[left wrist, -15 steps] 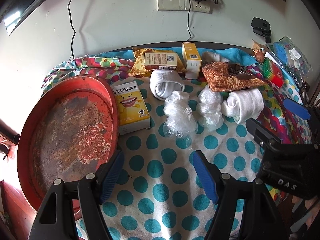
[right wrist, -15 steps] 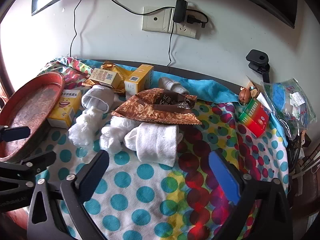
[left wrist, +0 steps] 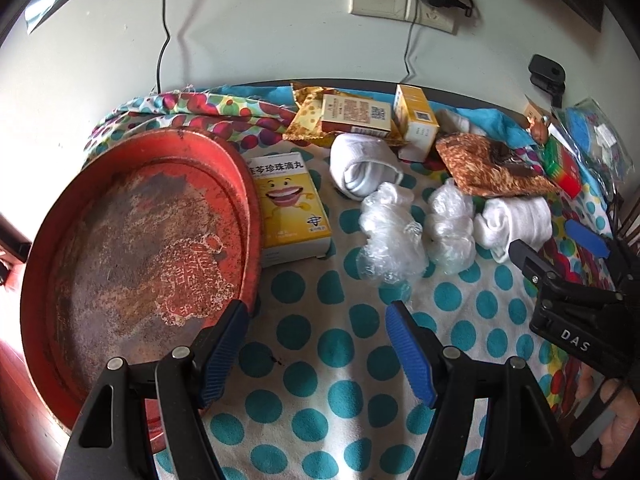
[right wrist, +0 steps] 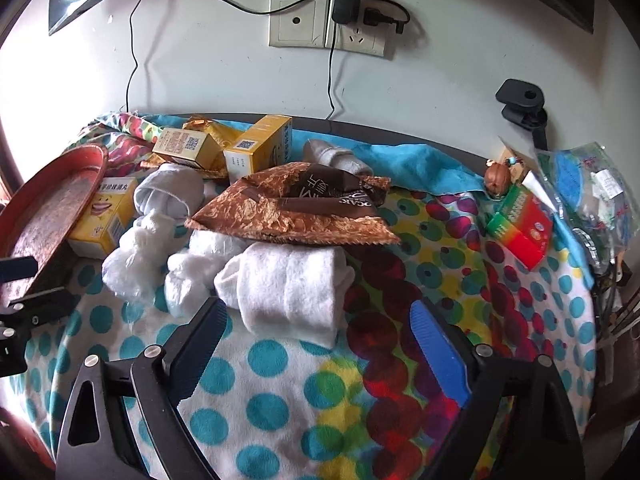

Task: Organize objects
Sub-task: 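Grasp the clear plastic-wrapped bundle with the left gripper while the right holds a white towel roll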

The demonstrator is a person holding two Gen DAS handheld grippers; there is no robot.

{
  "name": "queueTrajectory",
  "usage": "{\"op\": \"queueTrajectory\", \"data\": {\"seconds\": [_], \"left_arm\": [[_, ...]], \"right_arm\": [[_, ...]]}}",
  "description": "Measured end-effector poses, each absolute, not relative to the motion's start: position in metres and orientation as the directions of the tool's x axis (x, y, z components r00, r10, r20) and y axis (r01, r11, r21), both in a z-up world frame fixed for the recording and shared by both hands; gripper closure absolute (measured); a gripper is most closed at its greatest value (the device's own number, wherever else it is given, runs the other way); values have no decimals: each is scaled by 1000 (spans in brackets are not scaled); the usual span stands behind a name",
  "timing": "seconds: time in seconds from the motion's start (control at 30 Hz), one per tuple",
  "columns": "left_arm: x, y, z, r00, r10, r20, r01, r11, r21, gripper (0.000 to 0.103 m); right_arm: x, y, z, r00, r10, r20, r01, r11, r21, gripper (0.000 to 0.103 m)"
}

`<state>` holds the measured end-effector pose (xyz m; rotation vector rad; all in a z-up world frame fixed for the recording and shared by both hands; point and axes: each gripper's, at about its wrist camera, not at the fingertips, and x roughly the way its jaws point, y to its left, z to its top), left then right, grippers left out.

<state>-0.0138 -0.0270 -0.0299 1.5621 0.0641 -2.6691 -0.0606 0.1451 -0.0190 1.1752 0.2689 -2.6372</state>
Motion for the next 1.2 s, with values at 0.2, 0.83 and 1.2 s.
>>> {"op": "queueTrajectory", "data": {"seconds": [0.2,0.83,1.2], "left_arm": [[-15,-27,-31,-512,-17,-859,61,-998,-16,30],[-34,10,-38,-553,17,-833,-49,-999,13,30],[-66,20,-64,-524,18,-851,-44,-999,5,30]], "right_arm": [[-72,138,-30,-642,-169,-748,307,-950,-49,20],[-58,168,-30,-664,-262,-700,330,-943,40,64],[-79,189,-29,-678,-228,-699,274,-961,47,64]]}}
